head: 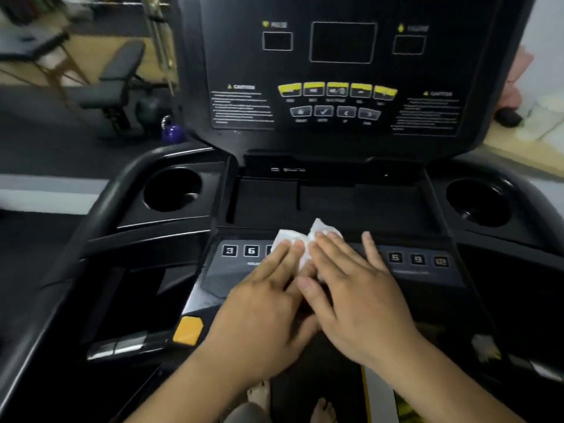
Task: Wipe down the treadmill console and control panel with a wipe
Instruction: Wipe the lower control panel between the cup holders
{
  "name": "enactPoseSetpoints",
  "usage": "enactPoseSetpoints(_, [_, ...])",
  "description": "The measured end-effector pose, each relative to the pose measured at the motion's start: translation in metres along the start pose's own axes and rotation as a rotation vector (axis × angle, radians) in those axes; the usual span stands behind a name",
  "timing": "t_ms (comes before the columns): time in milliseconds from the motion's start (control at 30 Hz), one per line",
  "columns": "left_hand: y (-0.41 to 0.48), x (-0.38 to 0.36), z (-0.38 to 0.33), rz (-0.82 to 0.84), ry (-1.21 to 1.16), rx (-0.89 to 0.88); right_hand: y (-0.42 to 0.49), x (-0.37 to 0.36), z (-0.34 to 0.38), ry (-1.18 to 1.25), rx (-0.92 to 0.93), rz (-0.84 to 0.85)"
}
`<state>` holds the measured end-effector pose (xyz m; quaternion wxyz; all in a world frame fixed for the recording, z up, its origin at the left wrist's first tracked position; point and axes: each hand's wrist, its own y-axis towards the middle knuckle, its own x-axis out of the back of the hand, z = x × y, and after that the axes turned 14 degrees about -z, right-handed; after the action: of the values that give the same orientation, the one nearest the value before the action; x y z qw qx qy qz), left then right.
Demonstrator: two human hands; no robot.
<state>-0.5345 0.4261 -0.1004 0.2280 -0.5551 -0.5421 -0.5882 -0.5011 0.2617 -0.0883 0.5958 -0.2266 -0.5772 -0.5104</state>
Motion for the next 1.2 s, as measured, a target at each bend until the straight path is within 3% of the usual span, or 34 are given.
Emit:
enactPoseSetpoints(200, [-0.04, 0.025, 0.046, -0.054, 0.042, 0.245, 0.044, -0.015, 0.068, 0.079, 0.189, 0.102])
enactPoseSetpoints(333, [-0.054, 0.037, 0.064, -0.078, -0.102, 0.391, 0.062, -0.022, 0.096, 0.099, 0.256, 0.118])
enactPoseSetpoints(667, [-0.019, 0.024, 0.061, -0.084, -0.145, 0.42, 0.074, -0.013, 0.076, 0.054, 0.19, 0.078])
enactPoseSetpoints(900, [-0.073, 0.036, 0.055, -0.074, -0.197, 0.496, 0.067, -0.035, 0.114, 0.085, 0.356, 0.198])
enactPoseSetpoints(1000, [-0.074, 0.03, 0.045, -0.098, -0.162, 0.506, 0.059, -0.03, 0.103, 0.047, 0.437, 0.125])
enactPoseSetpoints(1067, [-0.061, 0.029, 0.044, -0.168, -0.166, 0.526, 0.072, -0.027, 0.092, -0.001, 0.474, 0.085])
enactPoseSetpoints(1200, [-0.052, 0.035, 0.062, -0.352, -0.371, 0.77, 0.108, -0.027, 0.091, -0.104, 0.555, 0.134])
